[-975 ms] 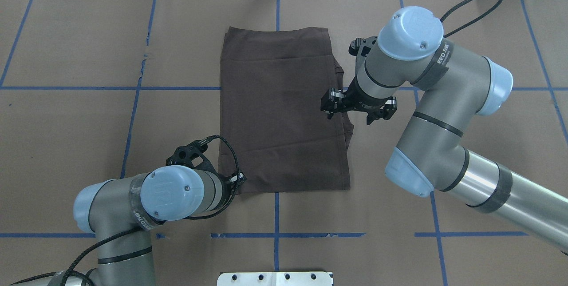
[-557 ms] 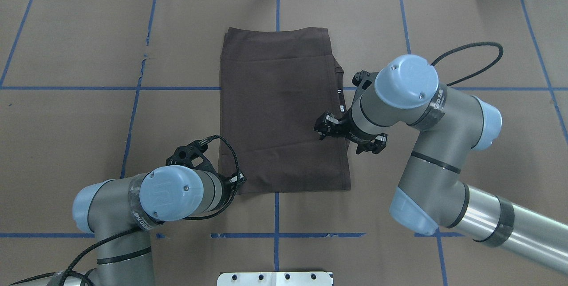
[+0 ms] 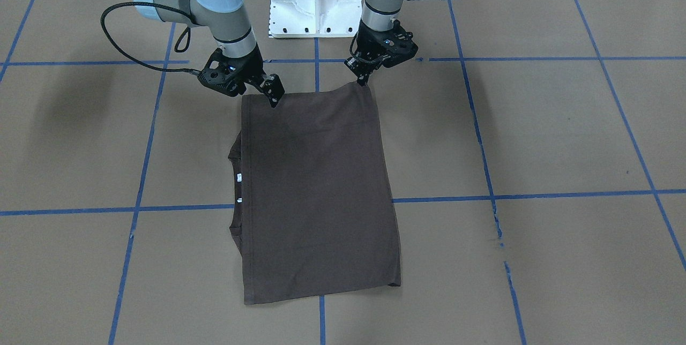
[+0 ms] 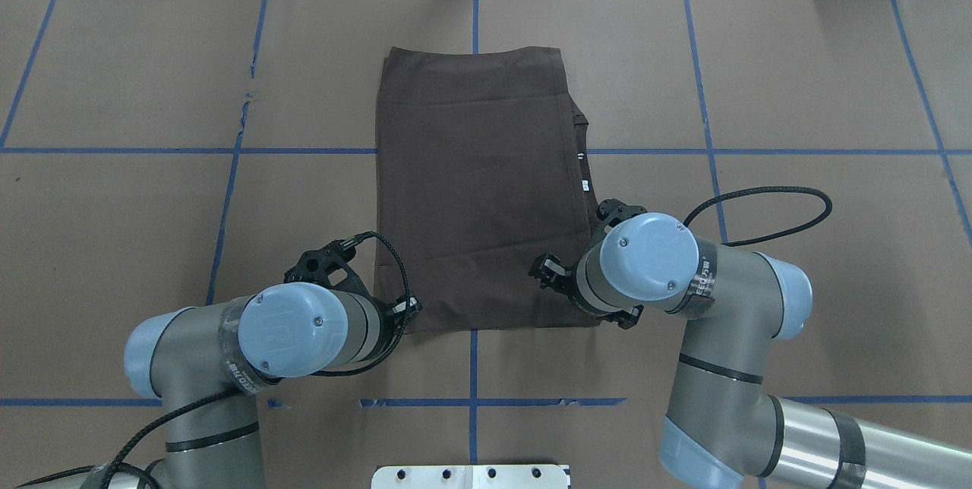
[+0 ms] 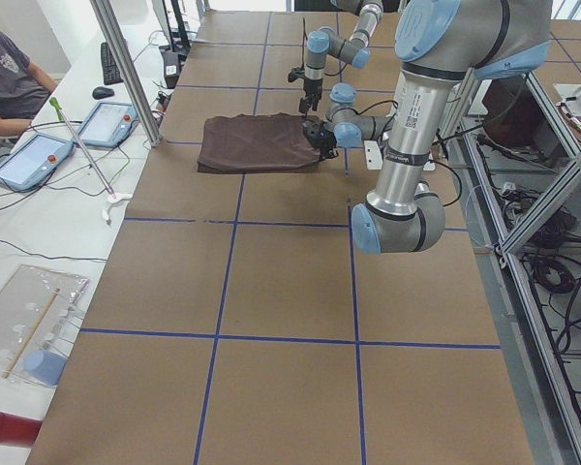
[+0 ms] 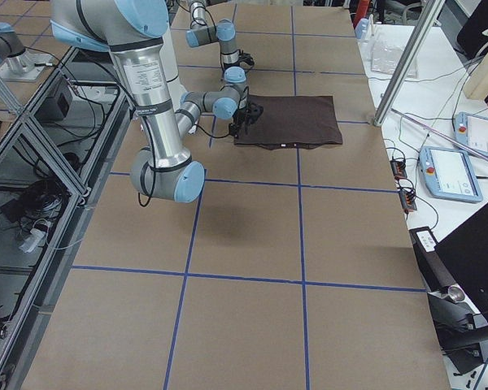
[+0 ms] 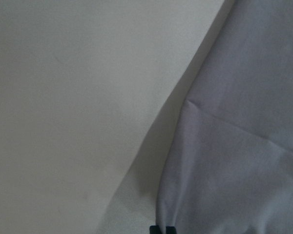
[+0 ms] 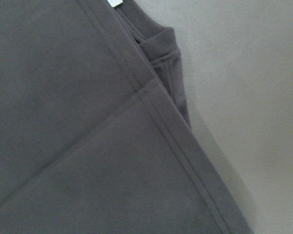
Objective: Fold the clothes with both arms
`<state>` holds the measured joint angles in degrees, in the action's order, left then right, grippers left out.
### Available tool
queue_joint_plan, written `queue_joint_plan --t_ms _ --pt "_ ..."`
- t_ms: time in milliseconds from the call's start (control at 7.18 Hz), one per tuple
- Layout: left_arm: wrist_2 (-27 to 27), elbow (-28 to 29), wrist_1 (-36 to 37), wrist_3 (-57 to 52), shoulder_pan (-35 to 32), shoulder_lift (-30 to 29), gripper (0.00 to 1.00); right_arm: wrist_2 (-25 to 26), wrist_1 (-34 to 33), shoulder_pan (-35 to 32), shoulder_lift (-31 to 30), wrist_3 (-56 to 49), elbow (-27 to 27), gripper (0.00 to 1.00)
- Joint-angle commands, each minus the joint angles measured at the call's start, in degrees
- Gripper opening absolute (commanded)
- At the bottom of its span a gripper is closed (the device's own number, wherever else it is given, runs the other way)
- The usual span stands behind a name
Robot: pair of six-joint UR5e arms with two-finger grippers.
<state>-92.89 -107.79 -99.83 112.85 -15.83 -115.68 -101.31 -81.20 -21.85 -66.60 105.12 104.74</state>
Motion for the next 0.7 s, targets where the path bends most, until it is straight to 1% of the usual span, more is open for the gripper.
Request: queue_joint_plan --t_ms 0,557 --pt "-0.1 0.04 -0.01 -0.09 0.01 -0.07 0.0 0.59 -0.01 0.75 -0.72 0.43 -1.12 1.0" --pt "-0.01 -0.05 -0.1 0.0 0.01 0.01 0.0 1.38 -0.1 0.31 -0.63 0.08 -2.0 1.0"
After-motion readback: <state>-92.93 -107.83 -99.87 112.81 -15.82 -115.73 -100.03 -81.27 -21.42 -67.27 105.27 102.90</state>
